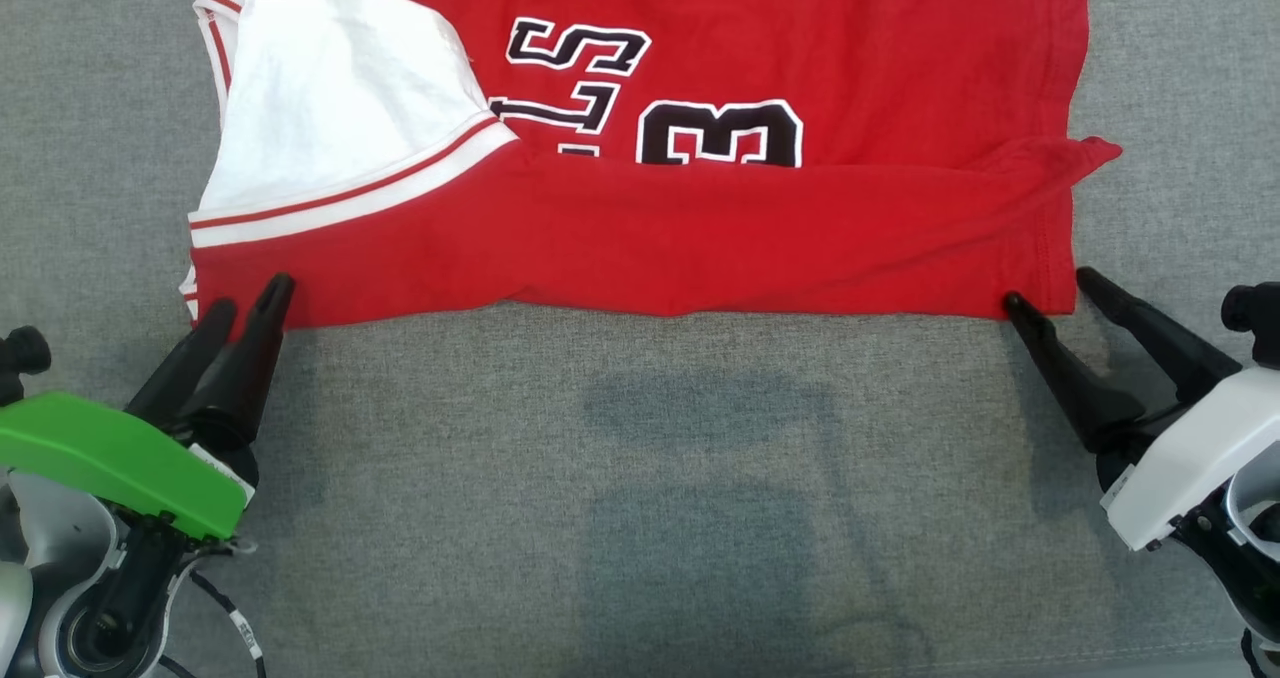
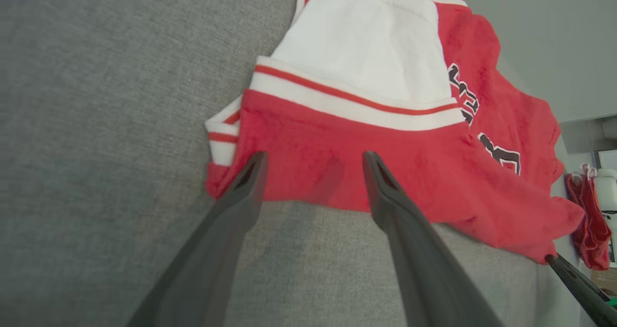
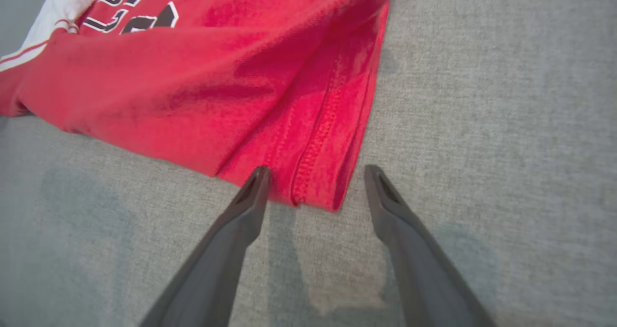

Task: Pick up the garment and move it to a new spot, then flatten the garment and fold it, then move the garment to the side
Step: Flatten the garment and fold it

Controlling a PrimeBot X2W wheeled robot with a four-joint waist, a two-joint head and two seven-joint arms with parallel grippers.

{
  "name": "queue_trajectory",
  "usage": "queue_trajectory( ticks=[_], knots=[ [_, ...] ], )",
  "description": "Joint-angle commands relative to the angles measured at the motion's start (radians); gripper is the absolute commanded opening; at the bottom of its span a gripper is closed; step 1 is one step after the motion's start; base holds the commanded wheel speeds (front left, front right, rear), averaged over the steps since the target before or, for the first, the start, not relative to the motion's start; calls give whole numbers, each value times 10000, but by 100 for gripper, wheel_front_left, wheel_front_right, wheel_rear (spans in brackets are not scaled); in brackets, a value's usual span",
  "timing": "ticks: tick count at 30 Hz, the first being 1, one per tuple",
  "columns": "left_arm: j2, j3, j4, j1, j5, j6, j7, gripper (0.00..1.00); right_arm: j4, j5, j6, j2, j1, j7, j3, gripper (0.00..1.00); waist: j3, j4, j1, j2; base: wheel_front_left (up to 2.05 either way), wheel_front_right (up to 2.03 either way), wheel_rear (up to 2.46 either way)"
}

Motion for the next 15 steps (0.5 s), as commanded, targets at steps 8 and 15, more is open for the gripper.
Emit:
queue_trajectory(
  ticks=[8,15],
  knots=[
    [766,-41,494,329,758,400,19,100,149,-124,4,18,267,-116,115,100,-144,-61,0,0,0,0,0],
    [1110,-254,519,147,1427,495,-42,100,76,-188,4,-27,302,-40,79,100,-227,-50,0,0,0,0,0]
  ],
)
